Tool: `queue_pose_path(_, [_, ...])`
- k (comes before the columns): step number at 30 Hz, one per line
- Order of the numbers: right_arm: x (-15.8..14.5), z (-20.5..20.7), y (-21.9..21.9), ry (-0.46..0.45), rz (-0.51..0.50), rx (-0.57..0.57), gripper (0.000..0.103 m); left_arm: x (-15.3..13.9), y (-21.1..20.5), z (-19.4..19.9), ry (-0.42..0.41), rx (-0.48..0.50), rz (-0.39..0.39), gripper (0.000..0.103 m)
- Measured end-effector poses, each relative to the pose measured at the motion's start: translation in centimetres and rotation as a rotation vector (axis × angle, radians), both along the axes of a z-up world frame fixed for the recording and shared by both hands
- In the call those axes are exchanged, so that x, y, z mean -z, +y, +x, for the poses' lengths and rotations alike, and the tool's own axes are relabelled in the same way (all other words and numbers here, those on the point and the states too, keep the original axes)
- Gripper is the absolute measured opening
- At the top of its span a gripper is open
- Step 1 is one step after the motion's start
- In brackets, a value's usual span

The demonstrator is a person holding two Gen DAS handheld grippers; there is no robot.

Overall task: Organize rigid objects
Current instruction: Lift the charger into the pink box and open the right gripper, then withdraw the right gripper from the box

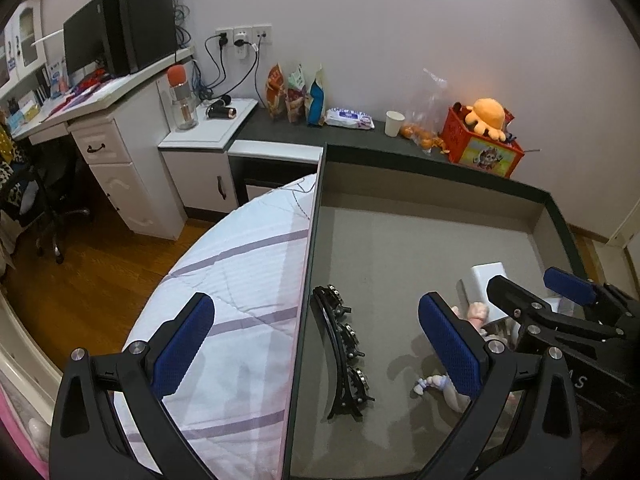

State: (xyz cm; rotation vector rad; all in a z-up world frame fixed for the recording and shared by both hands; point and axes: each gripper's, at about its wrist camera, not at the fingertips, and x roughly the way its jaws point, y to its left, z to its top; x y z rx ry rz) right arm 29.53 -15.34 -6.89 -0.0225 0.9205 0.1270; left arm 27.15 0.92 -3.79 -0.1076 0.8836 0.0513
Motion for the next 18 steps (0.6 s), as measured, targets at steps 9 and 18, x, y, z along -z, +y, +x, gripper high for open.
queue_pose_path(9, [-3.0, -3.5, -0.7, -0.08, 0.039, 0.024, 0.081, -2.0, 0.1, -4.3, -0.053, 0.027, -0.03, 0.103])
queue_pose_path(18, [-4.2, -9.5, -2.6, -0.12, 0.089, 0.054, 0.086, -1.8, 0.4, -10.9, -0.061, 0.038, -0.038, 0.103])
